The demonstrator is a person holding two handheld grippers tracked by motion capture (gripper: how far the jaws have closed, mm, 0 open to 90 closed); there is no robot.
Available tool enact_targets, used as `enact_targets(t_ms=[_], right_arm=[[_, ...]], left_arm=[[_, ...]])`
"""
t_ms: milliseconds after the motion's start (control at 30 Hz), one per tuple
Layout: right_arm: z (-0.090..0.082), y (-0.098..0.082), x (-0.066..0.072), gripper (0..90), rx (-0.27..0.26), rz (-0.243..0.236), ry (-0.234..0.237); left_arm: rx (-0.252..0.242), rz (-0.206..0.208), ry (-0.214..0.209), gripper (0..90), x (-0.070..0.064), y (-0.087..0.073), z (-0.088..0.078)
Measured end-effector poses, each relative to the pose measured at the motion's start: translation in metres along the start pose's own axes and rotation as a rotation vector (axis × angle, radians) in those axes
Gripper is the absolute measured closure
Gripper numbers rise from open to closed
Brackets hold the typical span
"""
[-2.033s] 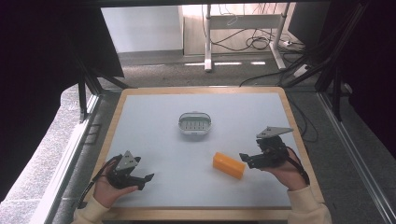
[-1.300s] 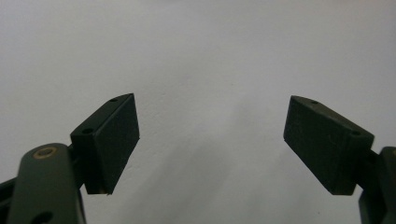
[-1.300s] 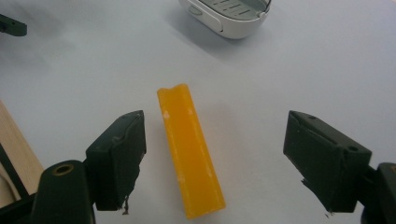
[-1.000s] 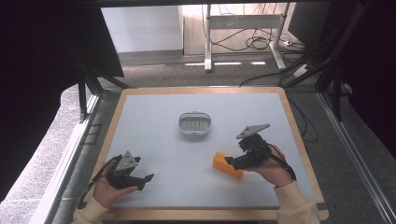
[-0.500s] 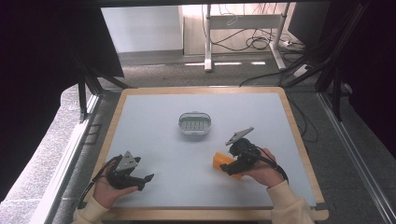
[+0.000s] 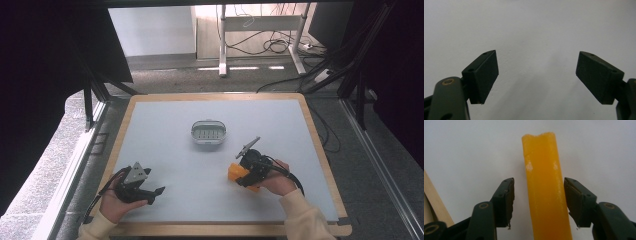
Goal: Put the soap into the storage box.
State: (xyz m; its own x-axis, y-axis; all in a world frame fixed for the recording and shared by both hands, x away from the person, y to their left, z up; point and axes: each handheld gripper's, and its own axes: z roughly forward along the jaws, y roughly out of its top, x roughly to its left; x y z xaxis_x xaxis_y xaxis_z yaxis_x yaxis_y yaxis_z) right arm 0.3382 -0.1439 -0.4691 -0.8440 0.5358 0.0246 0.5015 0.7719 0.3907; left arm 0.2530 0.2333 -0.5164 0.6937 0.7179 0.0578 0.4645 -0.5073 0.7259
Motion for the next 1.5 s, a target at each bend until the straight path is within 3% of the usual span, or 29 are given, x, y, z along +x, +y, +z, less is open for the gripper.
enact_targets(t_ms=[200,367,733,1033,1500], right_arm=[[0.004,0.001,0.000,56.8,0.024,-0.016,-0.037],[0.003,0.000,-0.002,61.1,0.027,-0.029,-0.030],[0.002,0.000,-0.002,61.6,0.029,-0.043,-0.020],[-0.012,-0.001,-0.001,61.7,-0.026,-0.038,-0.024],[-0.024,-0.001,-0.002,61.7,-0.064,-0.059,-0.039]], left_arm=[[0.011,0.002,-0.004,18.3,0.000,0.000,0.002],[0.014,0.005,-0.007,18.2,-0.001,0.000,0.002],[0.014,0.007,-0.008,18.1,0.000,0.000,0.001],[0.010,-0.001,-0.009,18.1,0.002,-0.001,0.001],[0.010,-0.003,-0.009,18.2,0.001,-0.001,0.001]])
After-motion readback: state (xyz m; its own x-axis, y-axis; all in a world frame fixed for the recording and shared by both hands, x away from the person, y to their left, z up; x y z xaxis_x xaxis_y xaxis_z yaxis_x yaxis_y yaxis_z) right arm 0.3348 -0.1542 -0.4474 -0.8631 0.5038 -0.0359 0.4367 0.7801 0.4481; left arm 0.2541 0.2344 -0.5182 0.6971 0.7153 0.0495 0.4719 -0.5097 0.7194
